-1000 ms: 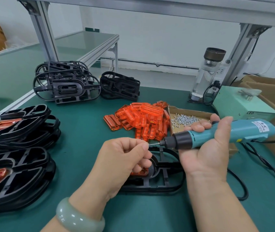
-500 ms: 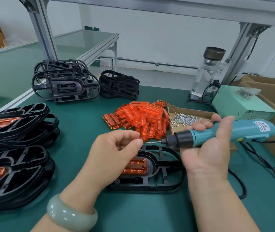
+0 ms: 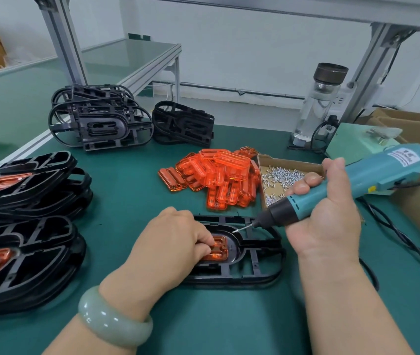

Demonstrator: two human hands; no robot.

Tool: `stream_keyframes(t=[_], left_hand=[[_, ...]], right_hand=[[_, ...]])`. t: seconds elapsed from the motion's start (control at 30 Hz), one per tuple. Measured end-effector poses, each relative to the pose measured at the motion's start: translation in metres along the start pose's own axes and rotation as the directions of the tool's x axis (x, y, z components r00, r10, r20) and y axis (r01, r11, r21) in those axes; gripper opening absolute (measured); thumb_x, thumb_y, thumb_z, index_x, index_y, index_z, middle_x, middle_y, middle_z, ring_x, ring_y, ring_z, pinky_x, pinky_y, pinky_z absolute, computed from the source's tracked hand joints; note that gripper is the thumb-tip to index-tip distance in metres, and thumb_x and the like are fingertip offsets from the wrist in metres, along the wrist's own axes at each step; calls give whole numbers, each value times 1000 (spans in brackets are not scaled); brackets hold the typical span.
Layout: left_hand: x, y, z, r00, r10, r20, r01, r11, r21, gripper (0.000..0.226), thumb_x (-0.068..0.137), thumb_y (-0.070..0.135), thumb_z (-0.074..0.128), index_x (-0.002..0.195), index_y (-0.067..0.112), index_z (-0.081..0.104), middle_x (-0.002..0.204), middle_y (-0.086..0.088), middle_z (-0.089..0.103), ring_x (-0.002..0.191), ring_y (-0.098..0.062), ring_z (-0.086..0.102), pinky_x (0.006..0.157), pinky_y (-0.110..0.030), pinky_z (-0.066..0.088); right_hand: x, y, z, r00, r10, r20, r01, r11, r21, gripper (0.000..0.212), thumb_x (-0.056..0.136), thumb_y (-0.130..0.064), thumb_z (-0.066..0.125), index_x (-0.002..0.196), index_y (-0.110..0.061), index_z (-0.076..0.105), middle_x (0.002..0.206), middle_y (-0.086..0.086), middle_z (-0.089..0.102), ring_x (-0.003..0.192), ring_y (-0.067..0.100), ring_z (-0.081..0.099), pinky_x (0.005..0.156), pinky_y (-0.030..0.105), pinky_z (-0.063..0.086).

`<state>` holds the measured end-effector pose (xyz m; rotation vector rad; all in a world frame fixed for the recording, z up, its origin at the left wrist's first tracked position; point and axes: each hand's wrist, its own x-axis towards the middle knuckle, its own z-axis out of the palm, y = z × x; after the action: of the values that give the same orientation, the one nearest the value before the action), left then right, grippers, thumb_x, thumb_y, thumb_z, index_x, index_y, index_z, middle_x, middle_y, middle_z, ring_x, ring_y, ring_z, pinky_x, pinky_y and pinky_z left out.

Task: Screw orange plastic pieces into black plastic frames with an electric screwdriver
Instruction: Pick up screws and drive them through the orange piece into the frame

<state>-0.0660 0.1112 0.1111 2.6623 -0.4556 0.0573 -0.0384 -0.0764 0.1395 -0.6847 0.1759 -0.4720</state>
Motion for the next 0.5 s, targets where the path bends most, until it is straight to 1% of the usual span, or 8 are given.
stream_keyframes(t=[0.07, 0.17, 0.2, 0.27, 0.3, 0.4, 0.5], left_hand=[[0, 2, 2, 1000, 7, 6, -7, 1000, 5, 17, 87, 38, 60, 100, 41, 70, 87, 15, 53, 91, -12, 40, 85, -28, 40], [-1, 3, 4, 1000, 11, 1, -11, 1000, 21, 18, 88, 39, 58, 101, 41, 69, 84, 15, 48, 92, -11, 39, 84, -26, 39], [-1, 2, 5, 1000, 12, -2, -12, 1000, 24, 18, 88, 39, 58, 102, 41, 69, 84, 15, 47, 91, -10, 38, 83, -26, 39], [-1, 1, 7, 1000, 16, -1, -16, 999, 31, 18, 89, 39, 57, 102, 41, 68, 84, 15, 46, 90, -9, 37, 82, -24, 37], [-1, 1, 7, 1000, 18, 0, -18, 999, 36, 18, 89, 39, 57, 102, 41, 68, 85, 15, 46, 90, -9, 37, 81, -23, 36], [0, 1, 8, 1000, 19, -1, -19, 999, 37, 18, 89, 38, 58, 102, 40, 69, 85, 14, 46, 91, -10, 40, 80, -22, 36], [0, 1, 8, 1000, 3, -7, -3, 1000, 18, 17, 89, 38, 58, 101, 40, 69, 88, 13, 49, 95, -11, 48, 79, -24, 40]], right_hand=[[-1, 1, 0, 1000, -6, 19, 6, 1000, -31, 21, 95, -30, 61, 80, -19, 52, 56, -6, 49, 45, 7, 46, 49, 18, 43], [-2, 2, 0, 998, -28, 50, 33, 995, -91, 16, 95, -27, 62, 87, -19, 51, 56, -5, 50, 45, 8, 47, 49, 19, 43], [-3, 3, 0, 997, -35, 62, 42, 993, -108, 15, 95, -26, 63, 86, -20, 53, 56, -5, 50, 44, 8, 47, 48, 19, 43], [-4, 4, 1, 995, -52, 85, 64, 988, -142, 22, 95, -26, 63, 74, -23, 58, 56, -5, 50, 44, 9, 47, 47, 19, 43], [-5, 4, 1, 993, -59, 102, 74, 985, -158, 23, 95, -26, 63, 73, -22, 57, 56, -5, 50, 44, 9, 47, 47, 19, 43], [-8, 7, 1, 983, -78, 167, 108, 978, -180, 17, 95, -24, 62, 82, -19, 53, 57, -5, 50, 45, 9, 47, 48, 20, 43], [-10, 10, 1, 972, -84, 221, 128, 973, -193, 13, 92, -25, 63, 84, -19, 54, 57, -4, 50, 46, 10, 48, 50, 22, 43]])
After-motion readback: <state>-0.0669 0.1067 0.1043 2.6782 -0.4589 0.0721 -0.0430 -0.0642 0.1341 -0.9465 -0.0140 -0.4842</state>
